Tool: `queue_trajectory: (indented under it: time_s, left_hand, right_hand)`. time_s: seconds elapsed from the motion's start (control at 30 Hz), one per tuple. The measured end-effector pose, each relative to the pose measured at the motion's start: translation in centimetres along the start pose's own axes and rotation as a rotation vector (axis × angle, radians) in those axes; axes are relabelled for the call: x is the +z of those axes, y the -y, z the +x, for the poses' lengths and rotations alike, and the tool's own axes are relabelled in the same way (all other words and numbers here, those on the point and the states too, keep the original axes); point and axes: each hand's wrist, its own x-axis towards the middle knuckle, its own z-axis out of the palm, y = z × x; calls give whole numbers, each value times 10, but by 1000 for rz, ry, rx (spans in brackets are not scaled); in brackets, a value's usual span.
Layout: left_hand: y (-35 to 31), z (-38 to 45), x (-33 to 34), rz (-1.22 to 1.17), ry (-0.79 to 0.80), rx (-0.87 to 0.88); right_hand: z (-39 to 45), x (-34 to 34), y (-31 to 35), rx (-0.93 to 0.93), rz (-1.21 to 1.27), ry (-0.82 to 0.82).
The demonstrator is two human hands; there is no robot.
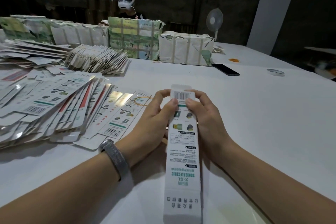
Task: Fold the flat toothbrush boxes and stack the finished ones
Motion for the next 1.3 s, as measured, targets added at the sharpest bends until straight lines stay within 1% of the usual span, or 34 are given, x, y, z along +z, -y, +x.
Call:
queue_trajectory:
  time_s: [0.1,0.37,0.47,0.6,0.77,0.9,1.1,1.3]
  left_hand:
    - [2,-1,2,8,35,-12]
    - [5,4,1,-77,-7,-95]
    - [7,5,2,-117,-9,-107]
    - [6,4,0,-97,13,-111]
    - [5,2,-1,-27,9,-124]
    - [5,1,0,19,54,-107]
    - [5,3,2,7,50,-104]
    - [2,2,3,26,49,-89]
  right_hand:
    - [1,1,1,18,23,-17]
    - [3,2,2,13,34,-55]
    - [2,1,1,-22,24,-81]
    - [0,1,-1,-88,41,-150]
    - [2,-1,-4,-71,2,-126]
    - [4,-5,-4,-27,10,-99]
    - [6,-3,-1,-11,68,-61]
    - [10,-6,-2,25,27,-86]
